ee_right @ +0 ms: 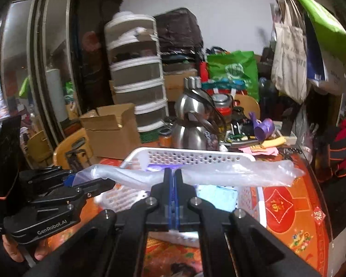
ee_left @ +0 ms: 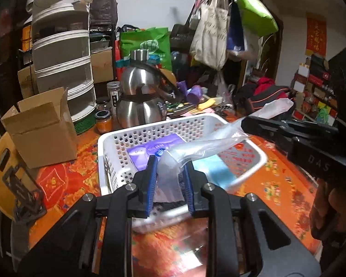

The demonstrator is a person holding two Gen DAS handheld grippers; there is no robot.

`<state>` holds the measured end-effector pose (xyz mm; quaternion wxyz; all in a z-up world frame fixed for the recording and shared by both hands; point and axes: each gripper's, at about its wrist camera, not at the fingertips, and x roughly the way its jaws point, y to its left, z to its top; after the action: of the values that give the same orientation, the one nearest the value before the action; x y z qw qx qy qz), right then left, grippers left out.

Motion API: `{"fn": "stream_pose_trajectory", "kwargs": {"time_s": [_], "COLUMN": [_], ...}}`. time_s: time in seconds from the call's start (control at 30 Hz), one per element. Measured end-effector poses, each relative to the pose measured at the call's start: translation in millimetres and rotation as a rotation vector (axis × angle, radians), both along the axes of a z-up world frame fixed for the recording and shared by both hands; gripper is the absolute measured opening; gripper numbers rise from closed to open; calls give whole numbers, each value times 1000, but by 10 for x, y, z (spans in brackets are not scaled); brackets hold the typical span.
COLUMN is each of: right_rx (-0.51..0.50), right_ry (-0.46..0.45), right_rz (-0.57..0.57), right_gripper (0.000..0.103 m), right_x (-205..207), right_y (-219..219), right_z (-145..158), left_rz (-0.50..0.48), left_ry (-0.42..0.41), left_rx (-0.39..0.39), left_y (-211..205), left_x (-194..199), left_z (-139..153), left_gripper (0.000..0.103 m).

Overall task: Organize soft objects
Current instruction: 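Carry the stretched plastic bag into the white basket and open both grippers, then move both grippers back to the pink envelope and white packet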

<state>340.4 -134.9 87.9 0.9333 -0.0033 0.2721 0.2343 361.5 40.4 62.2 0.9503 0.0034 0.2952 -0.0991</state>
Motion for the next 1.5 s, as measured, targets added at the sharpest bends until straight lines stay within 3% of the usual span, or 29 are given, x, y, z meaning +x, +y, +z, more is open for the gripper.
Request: {"fn": "stream_pose_trajectory", "kwargs": {"time_s": [0.2,0.4,0.47,0.57,0.63,0.67,0.7,0.77,0.8,1.23,1.5], "right_rx": [47,16,8,-16,-11,-8,1,27,29,45,84], "right_ry": [137,216,233,234,240,236,233,216,192,129,131], "right_rz": [-23,-32,-35,-49,-55,-57,-55,-59,-71,-86,-85], "right_gripper": [0,0,1,2,4,13,38,65,67,68,71], "right_x": [440,520,550,565,571,563,550,510,472,2,-780], "right_y": [-13,88,106,109,81,59,33,-38,-65,-462,-812], "right_z": [-371,-725,-816,-903,-932,-933,-927,-902,-876,-707,-1038], "left_rz": [7,39,51,81,89,89,91,90,93,140,177], "left_ry": [138,203,208,218,198,187,169,161,162,100,87], "left_rx": [-19,26,49,71,73,64,52,40,34,15,17], "left_y": [72,85,78,92,107,120,138,156,161,148,186], "left_x": [518,632,658,664,594,563,529,481,460,-202,-1027], "left_z": [-361,-715,-791,-860,-863,-856,-850,-824,-815,-588,-845], "left_gripper": [20,21,26,45,75,81,84,84,84,85,86]}}
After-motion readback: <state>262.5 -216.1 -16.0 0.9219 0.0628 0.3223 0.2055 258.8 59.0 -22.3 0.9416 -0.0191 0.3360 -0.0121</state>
